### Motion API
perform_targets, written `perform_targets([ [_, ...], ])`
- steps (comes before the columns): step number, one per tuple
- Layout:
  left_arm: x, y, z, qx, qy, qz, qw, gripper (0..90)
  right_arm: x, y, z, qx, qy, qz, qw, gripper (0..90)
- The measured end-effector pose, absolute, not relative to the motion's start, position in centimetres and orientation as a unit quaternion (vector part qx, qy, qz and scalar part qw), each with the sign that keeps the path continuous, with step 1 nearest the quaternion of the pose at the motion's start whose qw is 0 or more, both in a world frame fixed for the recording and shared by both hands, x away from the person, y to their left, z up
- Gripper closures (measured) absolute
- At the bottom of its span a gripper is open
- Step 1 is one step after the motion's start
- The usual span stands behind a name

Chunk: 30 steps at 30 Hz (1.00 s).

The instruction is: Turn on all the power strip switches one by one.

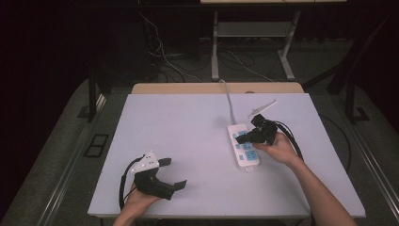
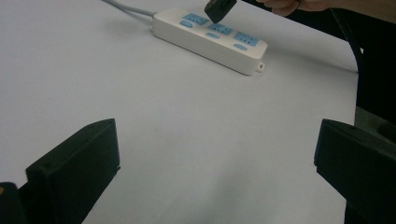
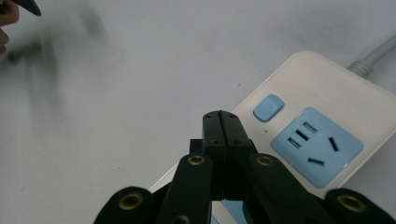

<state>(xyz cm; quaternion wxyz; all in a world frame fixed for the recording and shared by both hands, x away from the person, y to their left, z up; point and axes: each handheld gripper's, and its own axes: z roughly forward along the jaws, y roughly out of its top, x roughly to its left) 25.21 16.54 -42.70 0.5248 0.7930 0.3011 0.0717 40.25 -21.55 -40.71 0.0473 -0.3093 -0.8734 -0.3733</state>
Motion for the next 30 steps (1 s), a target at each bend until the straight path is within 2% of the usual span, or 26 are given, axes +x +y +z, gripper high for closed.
perform_targets([
  [16,25.2,16.7,-42.7,0.792,0.302,0.073,0.526,0.0,41.8,-21.1,-39.1,-0.307,-0.876,-0.369,0.037,89.9],
  [30,25.3,16.8,-42.6,0.790,0.303,0.074,0.527,0.0,43.2,-20.4,-39.6,-0.309,-0.878,-0.363,0.037,89.8],
])
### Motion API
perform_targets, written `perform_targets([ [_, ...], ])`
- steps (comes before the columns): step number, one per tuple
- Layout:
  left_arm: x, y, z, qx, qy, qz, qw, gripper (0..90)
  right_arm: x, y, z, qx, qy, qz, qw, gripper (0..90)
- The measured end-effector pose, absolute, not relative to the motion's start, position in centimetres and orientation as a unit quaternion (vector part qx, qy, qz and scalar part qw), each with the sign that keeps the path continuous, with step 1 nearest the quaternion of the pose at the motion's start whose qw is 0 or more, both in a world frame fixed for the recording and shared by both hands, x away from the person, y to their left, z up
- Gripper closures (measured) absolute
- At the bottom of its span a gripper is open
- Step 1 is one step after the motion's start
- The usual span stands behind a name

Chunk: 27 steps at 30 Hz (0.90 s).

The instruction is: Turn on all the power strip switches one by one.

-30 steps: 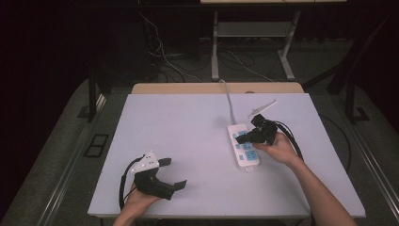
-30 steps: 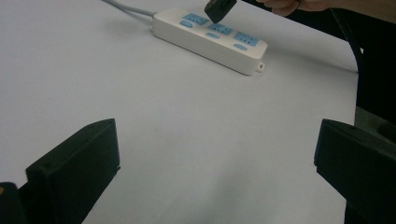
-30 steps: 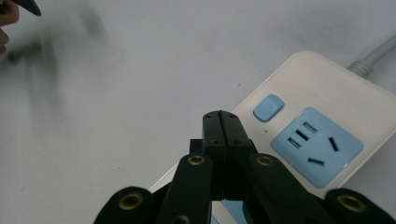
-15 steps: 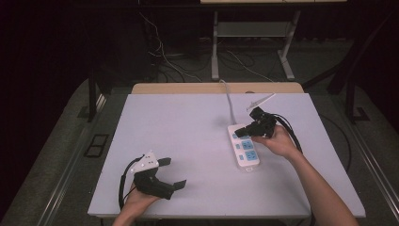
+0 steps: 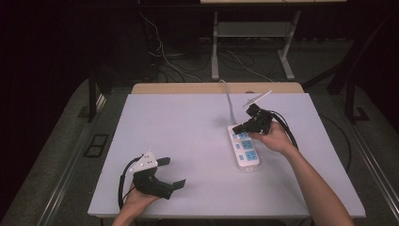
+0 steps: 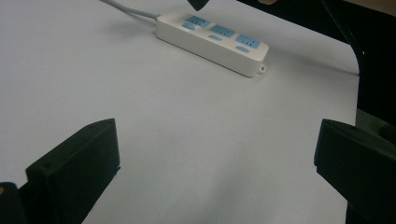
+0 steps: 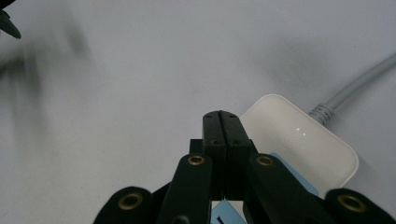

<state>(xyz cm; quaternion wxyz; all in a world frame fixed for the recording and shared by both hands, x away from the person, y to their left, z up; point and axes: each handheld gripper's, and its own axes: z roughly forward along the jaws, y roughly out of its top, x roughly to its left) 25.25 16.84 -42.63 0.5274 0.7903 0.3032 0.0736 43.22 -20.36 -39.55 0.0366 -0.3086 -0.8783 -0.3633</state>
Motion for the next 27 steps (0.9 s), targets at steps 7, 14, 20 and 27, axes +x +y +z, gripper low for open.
perform_targets([
  [7,25.3,16.9,-42.6,0.790,0.303,0.074,0.527,0.0,43.6,-20.3,-40.1,-0.313,-0.878,-0.360,0.039,89.8],
  [14,25.3,16.9,-42.6,0.790,0.303,0.074,0.527,0.0,43.9,-20.5,-40.6,-0.318,-0.878,-0.355,0.040,89.8],
  [20,25.3,16.9,-42.6,0.790,0.303,0.074,0.527,0.0,44.1,-20.3,-41.0,-0.316,-0.882,-0.349,0.042,89.8],
  [27,25.3,16.9,-42.6,0.791,0.303,0.074,0.526,0.0,44.3,-20.2,-41.4,-0.318,-0.882,-0.344,0.045,89.8],
])
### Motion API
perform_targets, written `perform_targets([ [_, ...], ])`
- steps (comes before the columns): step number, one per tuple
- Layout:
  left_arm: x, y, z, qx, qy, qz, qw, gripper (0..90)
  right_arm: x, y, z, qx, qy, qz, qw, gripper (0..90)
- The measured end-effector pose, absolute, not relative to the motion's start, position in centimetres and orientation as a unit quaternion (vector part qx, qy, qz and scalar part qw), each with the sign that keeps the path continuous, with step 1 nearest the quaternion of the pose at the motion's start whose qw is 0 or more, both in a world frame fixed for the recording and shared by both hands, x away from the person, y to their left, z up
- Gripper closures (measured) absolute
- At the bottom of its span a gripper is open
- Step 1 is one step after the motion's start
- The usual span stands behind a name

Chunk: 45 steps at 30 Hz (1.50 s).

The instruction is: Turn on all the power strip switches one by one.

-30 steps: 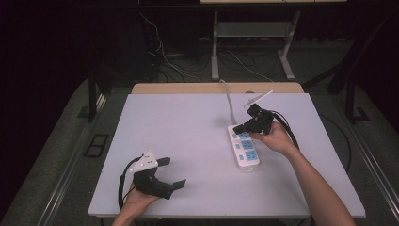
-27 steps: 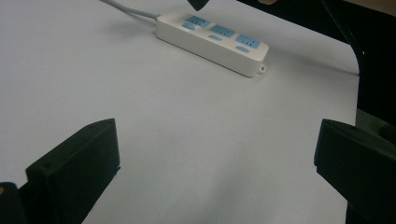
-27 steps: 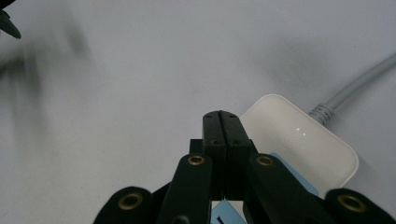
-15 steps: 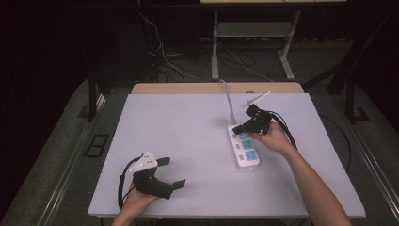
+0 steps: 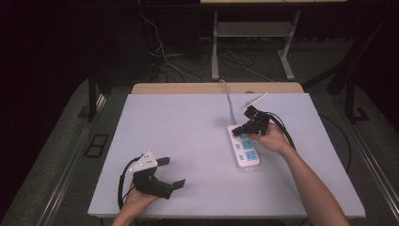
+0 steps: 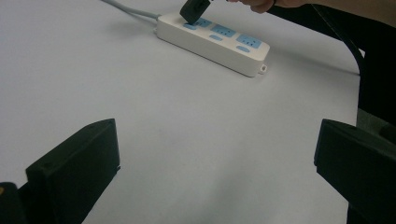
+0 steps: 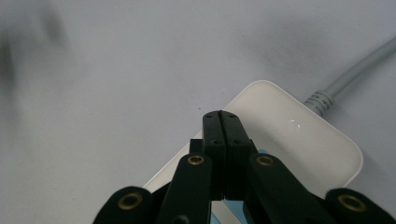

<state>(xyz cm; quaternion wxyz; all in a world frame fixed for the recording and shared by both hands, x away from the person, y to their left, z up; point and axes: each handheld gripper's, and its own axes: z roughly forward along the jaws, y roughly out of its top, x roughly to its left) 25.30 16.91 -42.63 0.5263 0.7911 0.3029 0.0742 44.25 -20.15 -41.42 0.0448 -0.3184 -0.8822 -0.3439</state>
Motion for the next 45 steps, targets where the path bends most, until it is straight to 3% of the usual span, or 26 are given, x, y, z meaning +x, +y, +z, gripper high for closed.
perform_targets([
  [21,25.2,16.8,-42.6,0.793,0.300,0.073,0.524,0.0,44.4,-20.2,-42.0,-0.325,-0.872,-0.363,0.054,89.9],
  [28,25.1,17.0,-42.5,0.790,0.301,0.076,0.529,0.0,44.4,-20.0,-41.8,-0.326,-0.878,-0.351,0.024,90.0],
  [31,25.1,17.1,-42.5,0.790,0.301,0.077,0.529,0.0,44.4,-20.8,-42.0,-0.335,-0.870,-0.359,0.038,90.0],
  [45,25.2,17.0,-42.6,0.789,0.305,0.076,0.528,0.0,43.5,-19.9,-41.4,-0.311,-0.885,-0.345,0.020,90.0],
])
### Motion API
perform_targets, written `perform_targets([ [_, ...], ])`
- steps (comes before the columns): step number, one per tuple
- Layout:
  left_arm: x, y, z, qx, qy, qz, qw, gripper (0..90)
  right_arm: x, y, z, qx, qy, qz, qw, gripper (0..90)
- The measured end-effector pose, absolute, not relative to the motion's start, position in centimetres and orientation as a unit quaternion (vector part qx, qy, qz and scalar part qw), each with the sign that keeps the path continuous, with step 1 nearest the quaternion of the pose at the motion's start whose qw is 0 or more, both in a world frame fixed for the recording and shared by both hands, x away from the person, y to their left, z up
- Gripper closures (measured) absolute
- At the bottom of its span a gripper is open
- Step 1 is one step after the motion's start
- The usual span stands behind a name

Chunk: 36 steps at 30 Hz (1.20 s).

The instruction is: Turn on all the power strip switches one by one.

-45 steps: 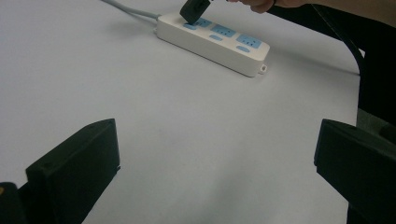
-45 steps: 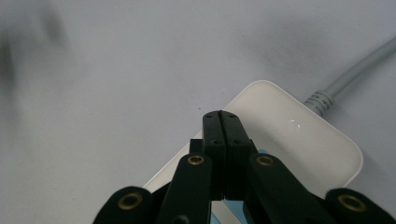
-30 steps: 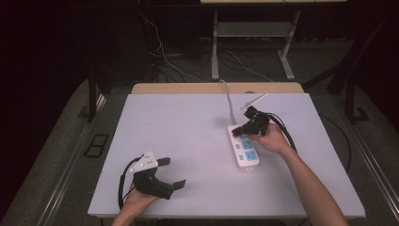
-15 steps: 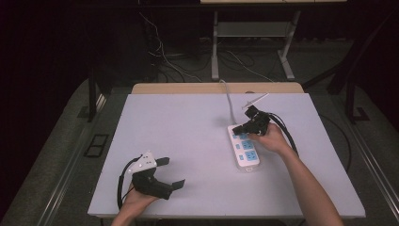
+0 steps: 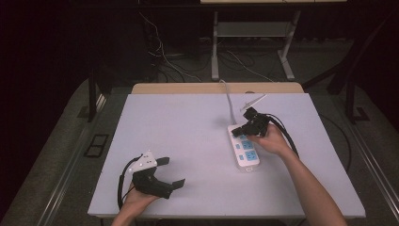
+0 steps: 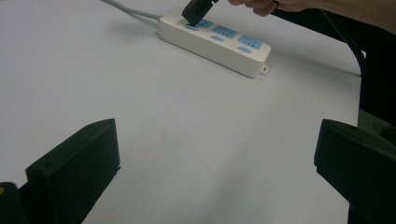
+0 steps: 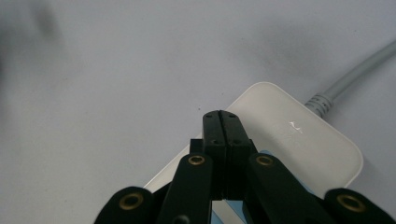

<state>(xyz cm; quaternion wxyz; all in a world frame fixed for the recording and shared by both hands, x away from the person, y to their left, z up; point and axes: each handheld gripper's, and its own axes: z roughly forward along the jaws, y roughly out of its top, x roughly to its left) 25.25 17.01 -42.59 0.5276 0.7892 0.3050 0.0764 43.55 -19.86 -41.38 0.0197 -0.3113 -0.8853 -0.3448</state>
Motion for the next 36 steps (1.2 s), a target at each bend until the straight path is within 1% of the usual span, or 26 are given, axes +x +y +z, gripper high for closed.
perform_targets([
  [3,25.20,16.93,-42.58,0.791,0.304,0.076,0.526,0.0,43.62,-20.04,-41.54,-0.314,-0.883,-0.348,0.026,90.0],
  [25,25.08,16.73,-42.58,0.792,0.301,0.077,0.526,0.0,43.66,-20.14,-41.84,-0.314,-0.882,-0.351,0.028,90.0],
  [36,25.00,16.71,-42.54,0.792,0.300,0.077,0.526,0.0,43.41,-19.98,-41.93,-0.311,-0.884,-0.350,0.016,90.0],
])
